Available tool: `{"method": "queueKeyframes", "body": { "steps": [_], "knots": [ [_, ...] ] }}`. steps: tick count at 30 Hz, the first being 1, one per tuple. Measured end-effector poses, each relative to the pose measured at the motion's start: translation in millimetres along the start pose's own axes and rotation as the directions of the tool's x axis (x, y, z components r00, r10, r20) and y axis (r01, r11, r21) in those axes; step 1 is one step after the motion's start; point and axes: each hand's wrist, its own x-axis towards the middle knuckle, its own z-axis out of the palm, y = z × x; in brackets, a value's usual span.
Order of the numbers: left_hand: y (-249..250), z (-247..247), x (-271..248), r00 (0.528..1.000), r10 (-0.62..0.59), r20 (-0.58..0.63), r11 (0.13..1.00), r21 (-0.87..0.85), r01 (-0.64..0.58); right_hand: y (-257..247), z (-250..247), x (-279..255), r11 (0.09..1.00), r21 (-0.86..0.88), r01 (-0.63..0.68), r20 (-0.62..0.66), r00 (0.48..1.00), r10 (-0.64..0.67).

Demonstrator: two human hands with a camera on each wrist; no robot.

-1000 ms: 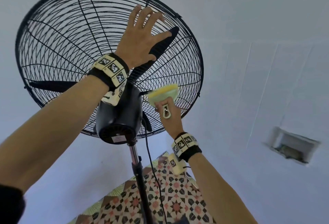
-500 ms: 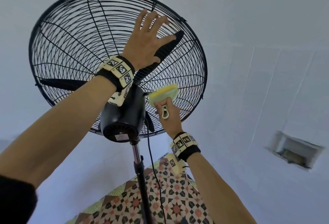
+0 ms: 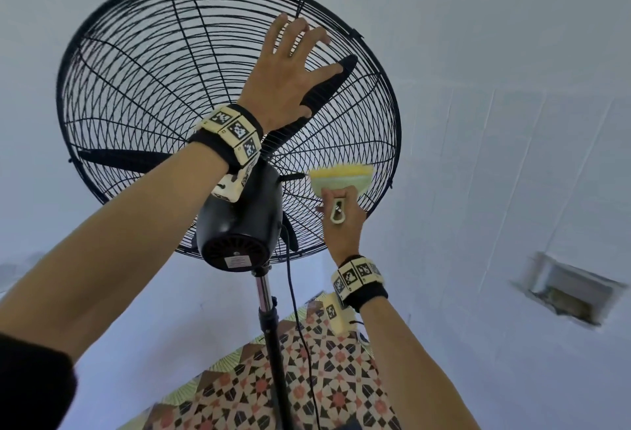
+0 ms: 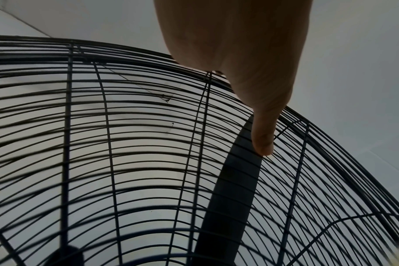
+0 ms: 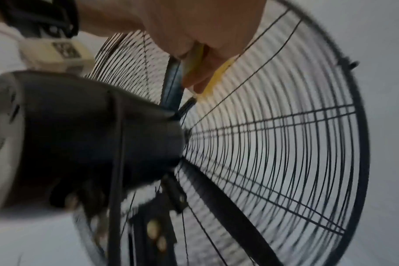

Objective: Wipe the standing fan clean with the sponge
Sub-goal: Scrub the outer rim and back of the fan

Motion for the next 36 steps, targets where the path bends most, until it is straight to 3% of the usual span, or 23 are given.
{"method": "queueKeyframes", "body": {
  "steps": [2, 5, 6, 10, 11, 13, 15, 16, 17, 19, 21, 23, 24, 26, 29, 32, 36],
  "knots": [
    [1, 0, 1, 1.000, -0.002, -0.002, 1.000, -0.005, 0.002, 3, -2, 4, 1.000, 0.002, -0.006, -0.076, 0.997, 0.006],
    [1, 1, 0, 1.000, -0.003, -0.012, 1.000, -0.013, 0.003, 2, -10, 10, 0.999, -0.028, 0.042, 0.054, 0.998, -0.041],
    [0, 1, 0, 1.000, 0.000, -0.015, 1.000, -0.016, 0.000, 3, -16, 15, 0.998, -0.038, 0.054, 0.043, 0.998, -0.052],
    [-1, 0, 0, 1.000, -0.010, -0.003, 1.000, -0.017, 0.010, 4, -41, 31, 1.000, 0.009, 0.010, -0.264, 0.964, -0.007],
    [0, 0, 2, 1.000, -0.011, 0.000, 1.000, -0.019, 0.011, 3, -43, 31, 1.000, 0.010, 0.021, -0.258, 0.966, -0.017],
    [1, -1, 2, 1.000, 0.001, 0.003, 1.000, -0.013, -0.001, 0, -38, 25, 0.996, -0.003, 0.088, -0.102, 0.991, -0.088],
    [-2, -2, 1, 1.000, 0.019, -0.006, 1.000, 0.002, -0.019, -4, -35, 20, 0.987, -0.020, 0.160, 0.071, 0.985, -0.158],
    [-3, -1, 1, 1.000, 0.027, -0.008, 1.000, 0.010, -0.027, -4, -38, 22, 0.985, -0.031, 0.171, 0.097, 0.981, -0.167],
    [-3, -2, 0, 0.999, 0.034, -0.008, 0.999, 0.020, -0.033, -4, -41, 25, 0.986, -0.046, 0.159, 0.068, 0.986, -0.155],
    [-6, -2, 0, 0.999, 0.047, -0.008, 0.998, 0.032, -0.047, 1, -46, 29, 0.994, -0.052, 0.092, -0.121, 0.988, -0.098],
    [-9, -3, 1, 0.997, 0.072, -0.015, 0.997, 0.016, -0.072, 4, -51, 29, 0.999, -0.003, 0.039, -0.373, 0.927, -0.037],
    [-11, -4, 2, 0.994, 0.101, -0.029, 0.995, 0.021, -0.100, -1, -50, 28, 0.998, -0.005, 0.059, -0.430, 0.901, -0.056],
    [-12, -5, 2, 0.993, 0.115, -0.029, 0.993, 0.029, -0.114, -7, -48, 27, 0.993, -0.033, 0.110, -0.354, 0.928, -0.114],
    [-13, -5, 2, 0.992, 0.124, -0.037, 0.992, 0.017, -0.124, -22, -38, 23, 0.967, -0.072, 0.246, -0.072, 0.965, -0.251],
    [-12, -6, -1, 0.991, 0.125, -0.041, 0.992, -0.005, -0.126, -41, -20, 28, 0.956, -0.100, 0.276, 0.296, 0.925, -0.236],
    [-16, -4, -14, 0.991, 0.123, -0.050, 0.992, 0.007, -0.123, -49, -8, 39, 0.937, -0.136, 0.321, 0.468, 0.855, -0.225],
    [-23, -1, -38, 0.997, -0.063, -0.051, 0.998, -0.008, 0.062, -40, -7, 41, 0.859, -0.193, 0.475, 0.585, 0.758, -0.288]
  ]
}}
